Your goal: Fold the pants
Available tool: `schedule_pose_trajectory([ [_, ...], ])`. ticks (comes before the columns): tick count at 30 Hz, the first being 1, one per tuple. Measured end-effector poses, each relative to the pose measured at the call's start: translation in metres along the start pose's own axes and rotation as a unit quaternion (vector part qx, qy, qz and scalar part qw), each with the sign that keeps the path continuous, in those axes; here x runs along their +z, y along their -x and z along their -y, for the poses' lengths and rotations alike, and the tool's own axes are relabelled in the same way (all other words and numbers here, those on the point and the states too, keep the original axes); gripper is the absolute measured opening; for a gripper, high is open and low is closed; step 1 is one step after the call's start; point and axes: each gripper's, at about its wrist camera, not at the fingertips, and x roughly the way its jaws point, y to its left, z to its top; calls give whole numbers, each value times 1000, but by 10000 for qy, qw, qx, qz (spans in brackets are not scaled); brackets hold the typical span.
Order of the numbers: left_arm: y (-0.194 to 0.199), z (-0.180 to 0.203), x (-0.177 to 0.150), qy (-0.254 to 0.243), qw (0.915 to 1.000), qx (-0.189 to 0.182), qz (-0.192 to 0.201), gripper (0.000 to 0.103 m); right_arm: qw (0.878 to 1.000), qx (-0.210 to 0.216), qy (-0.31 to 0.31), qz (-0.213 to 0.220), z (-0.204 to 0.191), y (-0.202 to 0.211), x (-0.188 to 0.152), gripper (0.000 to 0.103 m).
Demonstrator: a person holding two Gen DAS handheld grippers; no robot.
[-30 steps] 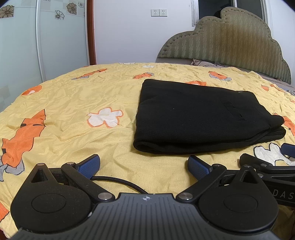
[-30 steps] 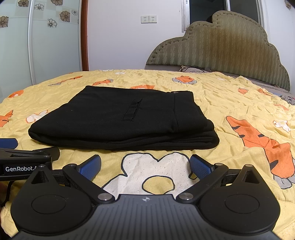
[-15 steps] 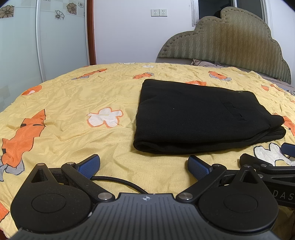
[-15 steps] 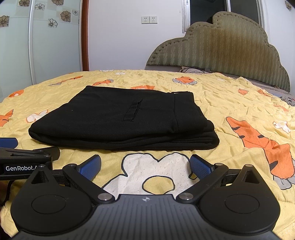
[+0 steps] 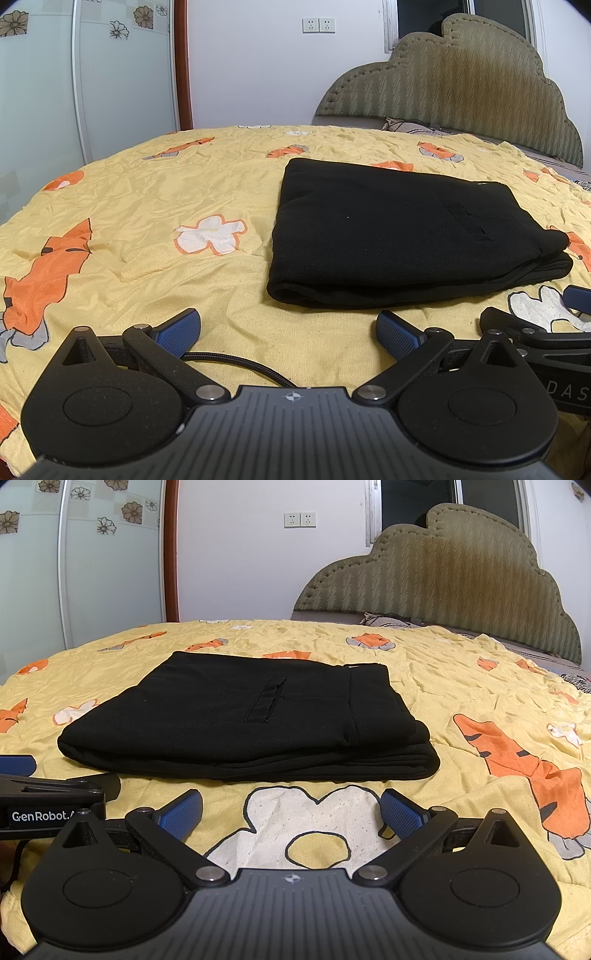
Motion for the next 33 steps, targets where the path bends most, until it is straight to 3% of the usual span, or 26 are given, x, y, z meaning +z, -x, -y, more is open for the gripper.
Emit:
schedule_pose_trajectory([
  [19,0,1,0,-1,10000,3,2,103,9997,-210,138,81,-5,4,-2,103],
  [33,1,1,0,-2,10000,7,2,103,9997,-208,-160,-23,6,4,-6,103],
])
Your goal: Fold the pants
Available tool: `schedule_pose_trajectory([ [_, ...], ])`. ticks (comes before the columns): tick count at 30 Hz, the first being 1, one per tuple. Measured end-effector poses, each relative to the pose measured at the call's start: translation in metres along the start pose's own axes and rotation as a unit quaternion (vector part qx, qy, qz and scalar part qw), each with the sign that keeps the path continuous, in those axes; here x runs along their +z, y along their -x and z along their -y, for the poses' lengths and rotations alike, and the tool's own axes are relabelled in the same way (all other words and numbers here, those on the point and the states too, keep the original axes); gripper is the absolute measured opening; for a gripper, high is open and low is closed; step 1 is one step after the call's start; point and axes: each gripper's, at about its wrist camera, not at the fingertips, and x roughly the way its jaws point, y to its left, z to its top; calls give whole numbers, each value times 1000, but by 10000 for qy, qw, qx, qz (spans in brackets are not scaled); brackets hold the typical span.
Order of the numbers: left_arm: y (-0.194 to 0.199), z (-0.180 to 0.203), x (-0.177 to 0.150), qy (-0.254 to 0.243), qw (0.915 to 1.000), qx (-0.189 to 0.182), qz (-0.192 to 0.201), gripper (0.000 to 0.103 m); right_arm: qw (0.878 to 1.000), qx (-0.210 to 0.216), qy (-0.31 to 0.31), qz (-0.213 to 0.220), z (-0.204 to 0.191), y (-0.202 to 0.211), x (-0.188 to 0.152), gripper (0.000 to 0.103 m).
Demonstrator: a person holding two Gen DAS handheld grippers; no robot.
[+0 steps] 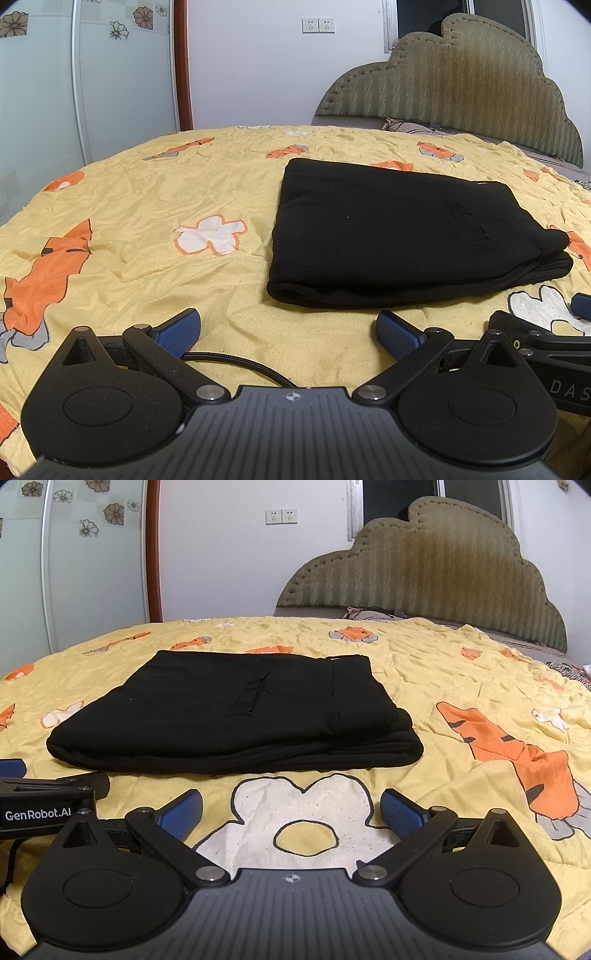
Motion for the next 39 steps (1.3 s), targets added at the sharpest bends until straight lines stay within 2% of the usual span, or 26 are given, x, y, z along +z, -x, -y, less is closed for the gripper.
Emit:
schedule_pose_trajectory([
  [13,0,0,0,24,10000,14,-8,103,9996,-280,-54,-49,-9,2,-3,103],
  [27,-1,-1,2,20,10000,-9,-5,103,9994,-312,8,143,-10,5,-9,103],
  [30,-1,-1,3,10,10000,-17,-3,103,9998,-205,57,52,-7,4,-6,103],
  [36,0,0,3,-40,10000,24,-9,103,9991,-56,89,-402,-1,1,7,103],
  [39,0,-1,7,-120,9998,-7,-125,103,9985,0,86,-532,1,0,12,103],
])
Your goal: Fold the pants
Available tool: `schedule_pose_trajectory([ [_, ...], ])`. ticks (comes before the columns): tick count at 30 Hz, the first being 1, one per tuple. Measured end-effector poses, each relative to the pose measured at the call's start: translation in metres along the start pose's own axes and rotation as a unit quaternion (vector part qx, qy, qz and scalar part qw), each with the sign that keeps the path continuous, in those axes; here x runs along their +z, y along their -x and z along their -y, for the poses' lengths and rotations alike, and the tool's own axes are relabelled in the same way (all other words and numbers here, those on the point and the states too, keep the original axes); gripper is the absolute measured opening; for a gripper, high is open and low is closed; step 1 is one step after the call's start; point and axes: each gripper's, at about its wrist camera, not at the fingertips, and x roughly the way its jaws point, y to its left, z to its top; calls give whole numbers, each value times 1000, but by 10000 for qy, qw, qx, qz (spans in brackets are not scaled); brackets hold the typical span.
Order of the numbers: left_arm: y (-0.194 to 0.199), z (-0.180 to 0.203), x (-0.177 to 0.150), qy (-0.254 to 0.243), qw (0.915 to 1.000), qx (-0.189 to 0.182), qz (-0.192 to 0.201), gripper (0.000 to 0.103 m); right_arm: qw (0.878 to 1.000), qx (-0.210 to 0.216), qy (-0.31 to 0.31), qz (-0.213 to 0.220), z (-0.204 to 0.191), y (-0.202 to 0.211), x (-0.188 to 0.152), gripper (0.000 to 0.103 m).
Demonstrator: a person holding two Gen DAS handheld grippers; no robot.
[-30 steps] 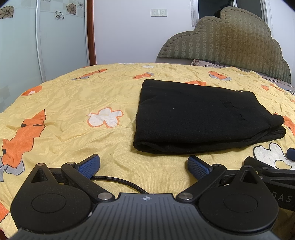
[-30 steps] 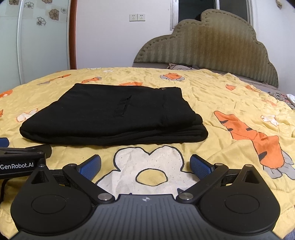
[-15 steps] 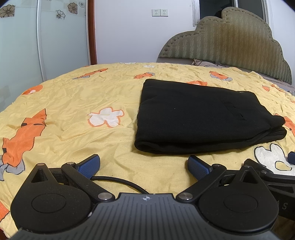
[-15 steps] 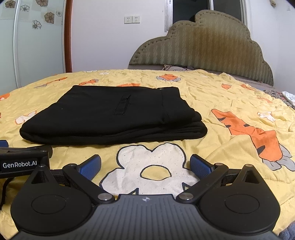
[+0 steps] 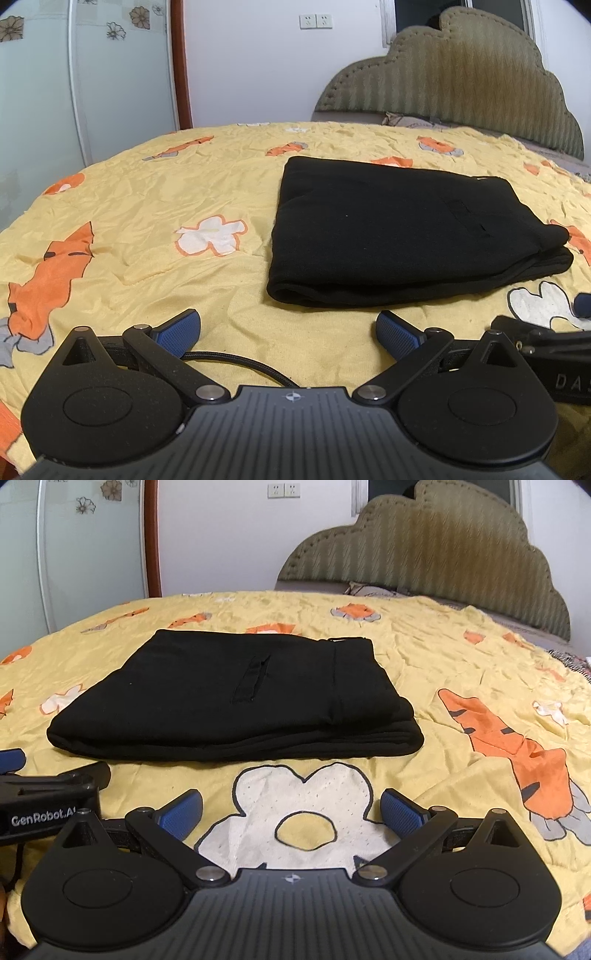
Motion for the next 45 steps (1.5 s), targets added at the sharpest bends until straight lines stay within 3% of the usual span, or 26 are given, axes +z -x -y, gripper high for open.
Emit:
schedule_pose_trajectory([
  [2,2,-4,6,79,9999,-28,-107,102,10000,-9,29,49,2,1,2,103],
  [9,9,-18,39,775,9968,-171,127,102,9978,-37,128,645,5,11,21,103],
  [12,-4,-15,50,748,9971,-120,123,102,9959,-78,384,811,2,-1,35,103],
  [18,-30,-8,55,542,9985,14,74,102,9984,-35,376,413,7,-47,55,103],
  [26,-42,0,43,158,9994,-34,296,103,9987,194,144,455,18,-59,52,103],
  [29,-47,-5,43,280,9992,-246,171,103,9987,296,17,425,22,-59,52,103],
  [34,-58,-26,41,937,9934,-663,-77,103,9987,278,34,422,20,-59,52,103],
  [45,-54,-19,39,875,9944,-582,-61,103,9987,279,31,421,20,-59,52,103],
])
